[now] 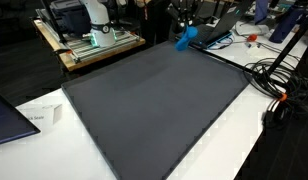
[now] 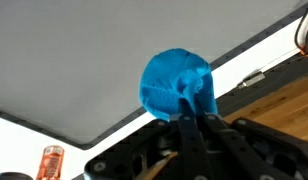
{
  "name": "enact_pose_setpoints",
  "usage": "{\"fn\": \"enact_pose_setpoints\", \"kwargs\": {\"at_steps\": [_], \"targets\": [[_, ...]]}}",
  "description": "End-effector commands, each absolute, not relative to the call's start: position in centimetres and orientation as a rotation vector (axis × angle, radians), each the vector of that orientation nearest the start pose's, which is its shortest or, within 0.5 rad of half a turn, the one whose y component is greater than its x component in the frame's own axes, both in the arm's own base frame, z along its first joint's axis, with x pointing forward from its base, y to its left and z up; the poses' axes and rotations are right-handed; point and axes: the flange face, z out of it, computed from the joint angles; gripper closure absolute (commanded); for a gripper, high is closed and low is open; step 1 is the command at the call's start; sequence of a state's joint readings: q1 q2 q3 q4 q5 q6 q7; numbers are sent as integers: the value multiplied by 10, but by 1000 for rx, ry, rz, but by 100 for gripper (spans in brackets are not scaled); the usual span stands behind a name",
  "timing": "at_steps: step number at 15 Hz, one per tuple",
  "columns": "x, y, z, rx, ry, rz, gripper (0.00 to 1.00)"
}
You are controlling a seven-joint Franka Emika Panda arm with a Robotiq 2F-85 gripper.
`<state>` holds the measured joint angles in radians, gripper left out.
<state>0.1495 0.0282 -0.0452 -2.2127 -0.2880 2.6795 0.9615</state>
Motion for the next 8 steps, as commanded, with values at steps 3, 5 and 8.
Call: {"fn": "enact_pose_setpoints", "kwargs": {"at_steps": [3, 5, 8], "targets": [[530, 64, 424, -2817, 888, -889, 99], [520, 66, 427, -2825, 874, -927, 99], [501, 72, 442, -2850, 844, -1006, 99]]}}
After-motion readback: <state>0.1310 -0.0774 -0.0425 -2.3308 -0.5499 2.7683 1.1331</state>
